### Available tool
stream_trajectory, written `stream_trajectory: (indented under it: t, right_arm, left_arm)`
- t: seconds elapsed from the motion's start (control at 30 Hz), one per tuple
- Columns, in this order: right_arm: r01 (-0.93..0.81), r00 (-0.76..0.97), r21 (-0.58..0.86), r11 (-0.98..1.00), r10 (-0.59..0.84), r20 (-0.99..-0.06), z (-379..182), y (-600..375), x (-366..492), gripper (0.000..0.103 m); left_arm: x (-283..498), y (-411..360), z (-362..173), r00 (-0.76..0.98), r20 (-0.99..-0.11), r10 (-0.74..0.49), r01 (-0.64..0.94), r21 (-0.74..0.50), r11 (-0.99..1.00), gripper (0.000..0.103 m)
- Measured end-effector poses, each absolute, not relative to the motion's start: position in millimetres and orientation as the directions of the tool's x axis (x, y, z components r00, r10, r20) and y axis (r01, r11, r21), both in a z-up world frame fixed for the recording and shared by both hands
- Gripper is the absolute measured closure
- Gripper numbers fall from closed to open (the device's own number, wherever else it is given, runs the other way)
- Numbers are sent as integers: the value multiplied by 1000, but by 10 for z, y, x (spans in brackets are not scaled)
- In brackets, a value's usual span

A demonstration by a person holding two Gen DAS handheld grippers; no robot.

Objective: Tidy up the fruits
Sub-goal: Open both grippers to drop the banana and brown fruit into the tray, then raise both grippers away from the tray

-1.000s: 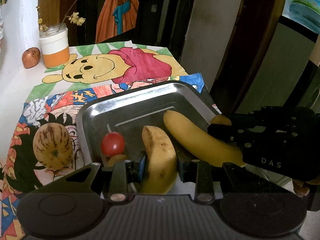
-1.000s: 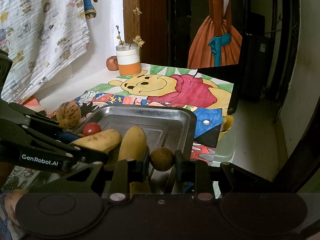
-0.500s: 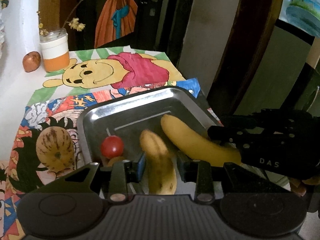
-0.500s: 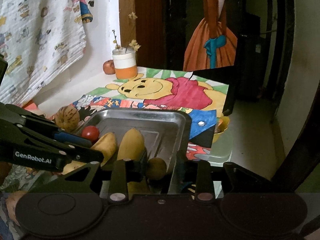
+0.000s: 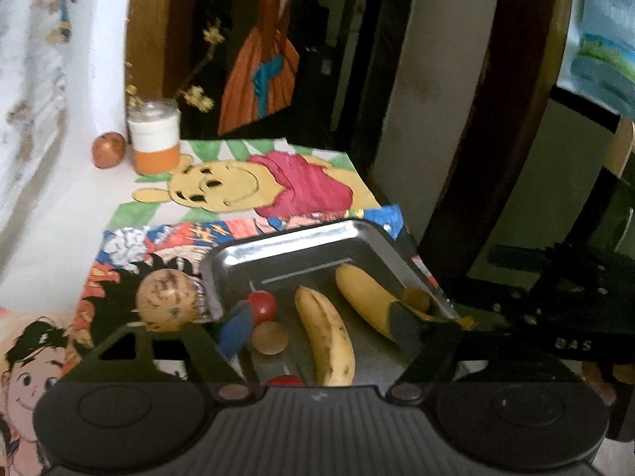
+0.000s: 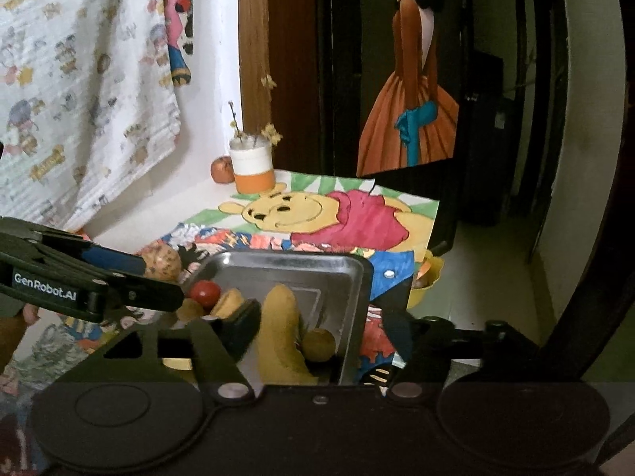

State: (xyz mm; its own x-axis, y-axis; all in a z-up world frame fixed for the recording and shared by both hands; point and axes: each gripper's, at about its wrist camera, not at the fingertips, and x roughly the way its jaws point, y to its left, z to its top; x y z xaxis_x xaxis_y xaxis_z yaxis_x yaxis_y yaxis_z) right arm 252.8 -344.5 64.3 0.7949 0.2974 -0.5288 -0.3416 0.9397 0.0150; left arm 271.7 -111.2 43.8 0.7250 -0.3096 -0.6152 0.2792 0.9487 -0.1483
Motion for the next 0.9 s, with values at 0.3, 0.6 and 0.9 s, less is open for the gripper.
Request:
stream_trajectory:
  t: [0.3, 0.6, 0.9]
  right_arm:
    - [-308, 835, 39, 951, 290, -468, 846, -3384, 1922, 1]
    - [-302, 837, 53, 952, 291, -463, 962, -3188, 1296, 1]
    - [-251, 789, 124, 960, 277, -548, 750, -3056, 884, 1]
  left_arm:
    - [2222, -870, 529, 786, -554, -273, 199, -192, 961, 0]
    - [1587, -663, 581, 813, -554, -180, 145, -106, 984, 0]
    - [1072, -516, 375, 780, -601, -172, 148, -90, 985, 0]
